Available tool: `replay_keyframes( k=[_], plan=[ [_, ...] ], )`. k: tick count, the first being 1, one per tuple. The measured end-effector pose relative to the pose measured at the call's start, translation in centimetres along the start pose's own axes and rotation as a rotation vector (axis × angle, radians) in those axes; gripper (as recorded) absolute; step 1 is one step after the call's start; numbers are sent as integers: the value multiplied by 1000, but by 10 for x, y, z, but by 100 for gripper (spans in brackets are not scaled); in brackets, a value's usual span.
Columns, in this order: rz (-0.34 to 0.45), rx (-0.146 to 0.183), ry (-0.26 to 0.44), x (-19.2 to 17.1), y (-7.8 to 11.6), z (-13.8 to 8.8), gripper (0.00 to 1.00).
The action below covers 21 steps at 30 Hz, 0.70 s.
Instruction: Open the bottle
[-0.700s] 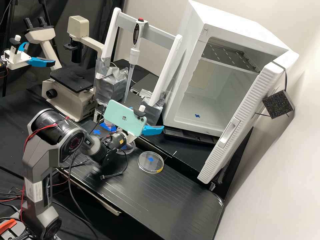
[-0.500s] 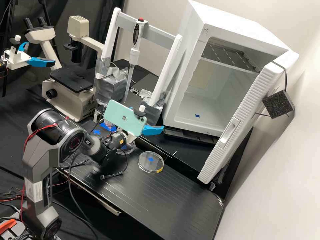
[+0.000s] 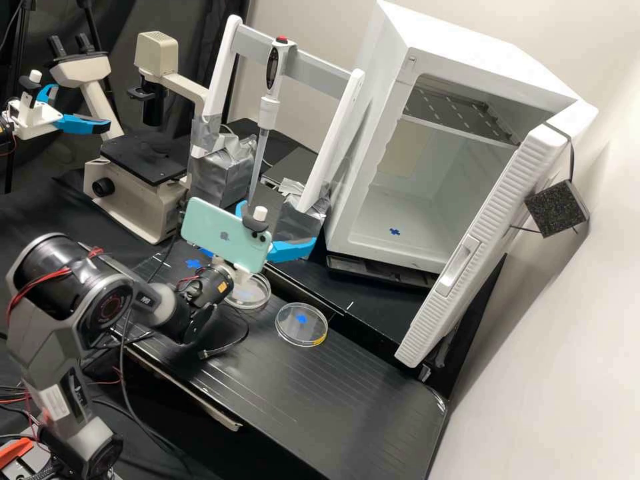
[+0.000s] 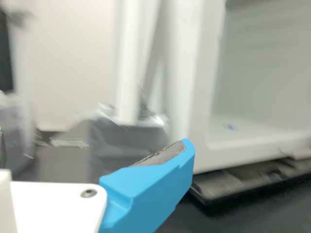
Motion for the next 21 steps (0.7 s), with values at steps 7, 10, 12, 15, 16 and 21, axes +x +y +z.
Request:
replay_keyframes(
  k=[7, 10, 12, 15, 16, 21],
  plan=[
    [-84, -10, 88, -16, -25, -16, 100],
    [-110, -25, 90, -18, -32, -15, 100],
    [-129, -24, 87, -18, -37, -14, 100],
    [-152, -33, 74, -17, -43, -10, 100],
    [-160, -37, 67, -17, -45, -8, 100],
    [-183, -46, 51, -16, -51, -4, 100]
  ],
)
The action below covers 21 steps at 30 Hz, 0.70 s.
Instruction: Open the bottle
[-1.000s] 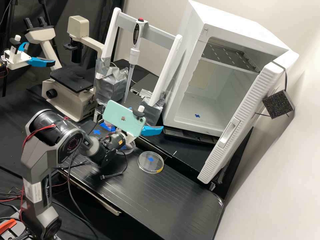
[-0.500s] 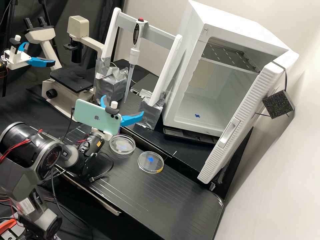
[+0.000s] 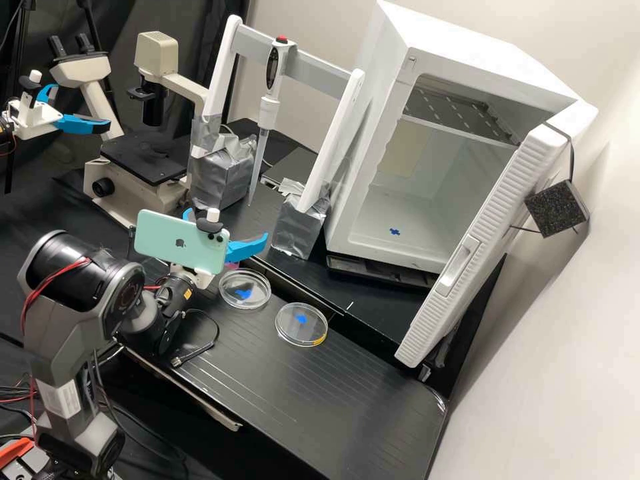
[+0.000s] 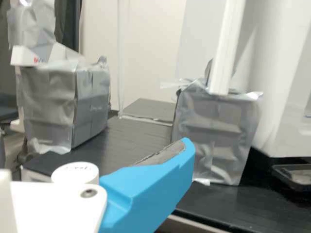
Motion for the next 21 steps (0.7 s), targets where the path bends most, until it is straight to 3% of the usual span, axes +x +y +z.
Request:
replay_keyframes(
  k=[15, 16, 21],
  plan=[
    [-44, 0, 7, 2, -11, -1, 100],
    [-47, 1, 8, 2, -11, -1, 0],
    [-54, 0, 1, 2, -13, 0, 0]
  ],
)
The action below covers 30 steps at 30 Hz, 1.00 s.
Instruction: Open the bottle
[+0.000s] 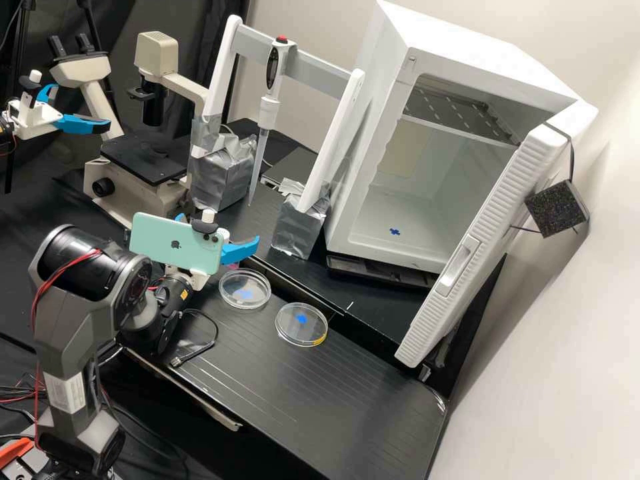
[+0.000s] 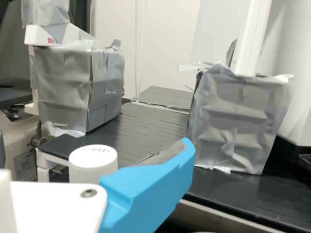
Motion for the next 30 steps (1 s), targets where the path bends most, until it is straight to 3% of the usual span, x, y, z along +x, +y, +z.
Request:
replay_keyframes(
  k=[30],
  plan=[
    [-18, -11, 28, 2, -3, -5, 0]
  ],
)
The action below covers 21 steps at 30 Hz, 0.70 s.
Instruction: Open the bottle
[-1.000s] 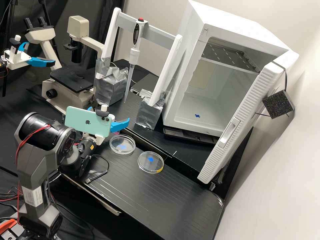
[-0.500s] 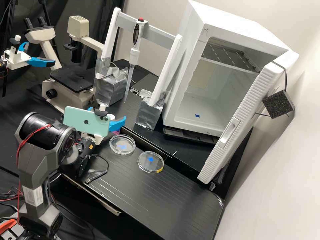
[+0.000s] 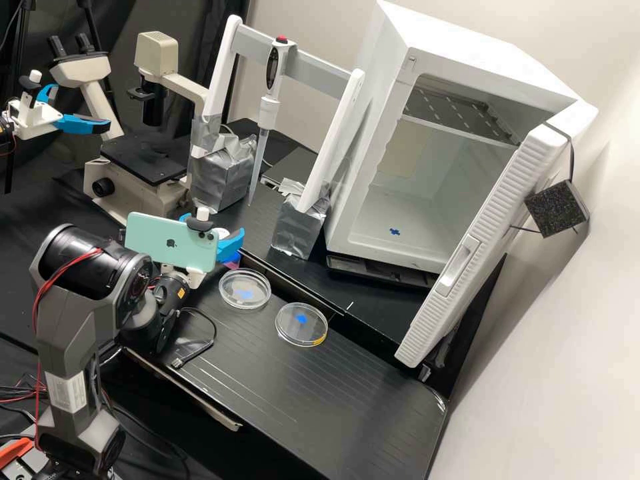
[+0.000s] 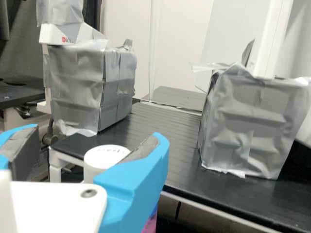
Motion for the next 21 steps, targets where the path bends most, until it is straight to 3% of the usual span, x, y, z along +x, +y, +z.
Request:
replay_keyframes(
  k=[21],
  plan=[
    [9, -2, -28, 3, 2, 8, 0]
  ],
)
